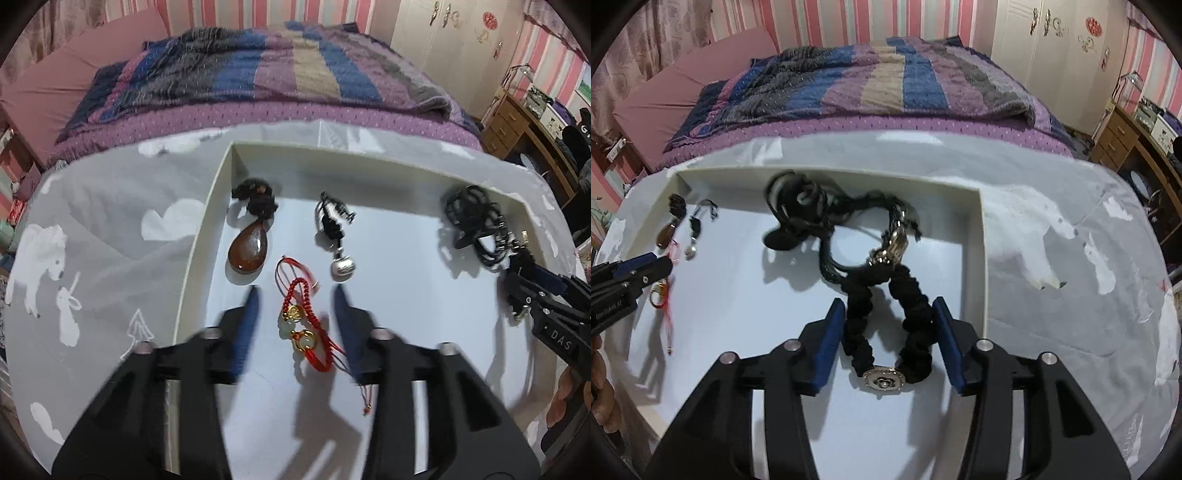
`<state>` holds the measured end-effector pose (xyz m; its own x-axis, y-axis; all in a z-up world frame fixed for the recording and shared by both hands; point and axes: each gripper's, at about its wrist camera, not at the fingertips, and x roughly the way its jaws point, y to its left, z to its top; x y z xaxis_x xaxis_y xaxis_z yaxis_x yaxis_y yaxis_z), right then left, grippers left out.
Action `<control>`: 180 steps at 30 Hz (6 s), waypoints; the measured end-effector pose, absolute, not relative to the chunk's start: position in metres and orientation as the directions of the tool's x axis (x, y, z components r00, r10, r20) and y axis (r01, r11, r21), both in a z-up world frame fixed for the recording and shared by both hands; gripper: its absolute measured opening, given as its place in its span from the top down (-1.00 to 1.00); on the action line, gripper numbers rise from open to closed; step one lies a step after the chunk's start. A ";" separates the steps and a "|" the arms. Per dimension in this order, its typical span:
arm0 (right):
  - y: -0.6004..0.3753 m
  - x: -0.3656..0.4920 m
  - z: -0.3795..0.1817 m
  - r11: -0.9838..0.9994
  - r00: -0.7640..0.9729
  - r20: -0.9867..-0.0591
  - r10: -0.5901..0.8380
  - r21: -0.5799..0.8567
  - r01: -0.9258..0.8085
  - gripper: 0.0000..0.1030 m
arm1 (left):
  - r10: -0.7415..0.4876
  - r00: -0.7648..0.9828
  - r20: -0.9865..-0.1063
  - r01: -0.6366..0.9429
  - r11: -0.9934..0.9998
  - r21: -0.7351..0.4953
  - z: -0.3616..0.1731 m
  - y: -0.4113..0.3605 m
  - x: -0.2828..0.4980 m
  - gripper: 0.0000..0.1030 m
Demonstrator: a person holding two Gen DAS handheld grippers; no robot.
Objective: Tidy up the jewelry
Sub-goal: 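Open right tool to drop bracelet in tray while left tool releases red cord, then move right tool toward red charm while left tool approaches jade pendant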
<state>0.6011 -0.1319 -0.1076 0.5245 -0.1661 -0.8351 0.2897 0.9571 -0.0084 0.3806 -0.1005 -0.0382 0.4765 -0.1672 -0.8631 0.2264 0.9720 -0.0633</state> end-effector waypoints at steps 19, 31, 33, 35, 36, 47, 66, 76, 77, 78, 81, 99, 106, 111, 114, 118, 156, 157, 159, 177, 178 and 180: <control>-0.134 0.518 0.019 0.957 0.703 -0.683 -0.199 0.020 0.291 -0.73 | -0.156 0.653 -0.741 0.208 0.978 -0.022 0.078 -0.060 0.285 -0.94; -0.147 0.430 0.019 0.955 0.694 -0.680 -0.236 -0.030 0.295 -0.74 | -0.129 0.651 -0.748 0.188 0.982 -0.007 0.070 -0.032 0.219 -0.94; -0.151 0.419 0.011 0.953 0.680 -0.692 -0.242 -0.037 0.301 -0.74 | -0.125 0.647 -0.752 0.200 0.980 0.009 0.064 -0.034 0.207 -0.94; -0.153 0.410 0.004 0.952 0.674 -0.697 -0.244 -0.038 0.305 -0.74 | -0.132 0.635 -0.761 0.220 0.975 0.015 0.059 -0.037 0.198 -0.94; -0.154 0.404 -0.001 0.951 0.669 -0.702 -0.245 -0.038 0.308 -0.74 | -0.137 0.633 -0.762 0.231 0.973 0.017 0.057 -0.038 0.191 -0.94; -0.166 0.348 -0.006 0.941 0.650 -0.711 -0.267 -0.047 0.336 -0.74 | -0.133 0.612 -0.780 0.238 0.971 0.021 0.055 -0.030 0.155 -0.94; -0.171 0.291 -0.016 0.924 0.643 -0.718 -0.265 0.000 0.382 -0.74 | -0.143 0.617 -0.774 0.227 0.974 0.002 0.055 -0.006 0.116 -0.94; -0.170 0.286 -0.028 0.921 0.632 -0.730 -0.260 0.008 0.389 -0.74 | -0.147 0.585 -0.797 0.229 0.973 -0.011 0.037 -0.006 0.110 -0.94; -0.170 0.286 -0.030 0.920 0.631 -0.731 -0.259 0.011 0.391 -0.74 | -0.146 0.583 -0.799 0.227 0.974 -0.011 0.036 -0.006 0.110 -0.94; -0.170 0.285 -0.031 0.920 0.631 -0.732 -0.259 0.012 0.391 -0.74 | -0.145 0.582 -0.800 0.226 0.974 -0.012 0.035 -0.006 0.110 -0.94; -0.171 0.284 -0.036 0.919 0.628 -0.736 -0.252 0.021 0.393 -0.74 | -0.146 0.576 -0.804 0.222 0.975 -0.018 0.031 -0.004 0.109 -0.94; -0.188 0.266 -0.068 0.898 0.585 -0.773 -0.245 0.047 0.438 -0.74 | -0.157 0.554 -0.818 0.228 0.973 -0.032 0.010 -0.008 0.110 -0.94; -0.185 0.260 -0.102 0.907 0.548 -0.817 -0.182 0.077 0.415 -0.74 | -0.141 0.518 -0.844 0.232 0.972 -0.020 -0.016 -0.014 0.110 -0.94; -0.190 0.257 -0.113 0.897 0.524 -0.829 -0.196 0.064 0.437 -0.74 | -0.139 0.505 -0.852 0.221 0.975 -0.028 -0.025 -0.009 0.112 -0.94; -0.193 0.257 -0.113 0.891 0.525 -0.825 -0.210 0.060 0.450 -0.74 | -0.145 0.500 -0.854 0.215 0.976 -0.040 -0.027 -0.007 0.114 -0.94; -0.191 0.263 -0.113 0.896 0.533 -0.820 -0.209 0.058 0.440 -0.74 | -0.145 0.500 -0.854 0.216 0.976 -0.040 -0.028 -0.008 0.115 -0.94; -0.177 0.306 -0.112 0.920 0.550 -0.804 -0.226 0.010 0.392 -0.74 | -0.243 0.404 -0.882 0.330 0.938 -0.107 -0.048 -0.049 0.138 -0.93; -0.176 0.307 -0.112 0.921 0.551 -0.804 -0.224 0.009 0.389 -0.74 | -0.245 0.402 -0.882 0.332 0.937 -0.108 -0.048 -0.050 0.139 -0.92; -0.175 0.309 -0.113 0.922 0.547 -0.805 -0.229 0.001 0.388 -0.73 | -0.251 0.397 -0.883 0.336 0.935 -0.115 -0.050 -0.051 0.139 -0.91; -0.177 0.318 -0.125 0.916 0.521 -0.820 -0.238 -0.010 0.402 -0.73 | -0.255 0.365 -0.896 0.369 0.923 -0.112 -0.061 -0.066 0.140 -0.35; -0.176 0.318 -0.125 0.916 0.520 -0.820 -0.238 -0.012 0.401 -0.73 | -0.257 0.365 -0.895 0.370 0.922 -0.114 -0.061 -0.066 0.140 -0.31; -0.175 0.318 -0.125 0.917 0.520 -0.820 -0.238 -0.013 0.399 -0.73 | -0.255 0.366 -0.895 0.372 0.922 -0.110 -0.061 -0.066 0.140 -0.26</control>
<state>0.3177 -0.1755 -0.1246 0.5202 -0.2381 -0.8202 0.3988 0.9169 -0.0132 0.1399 -0.0655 -0.0611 0.3657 -0.2548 -0.8951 0.3723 0.9215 -0.1102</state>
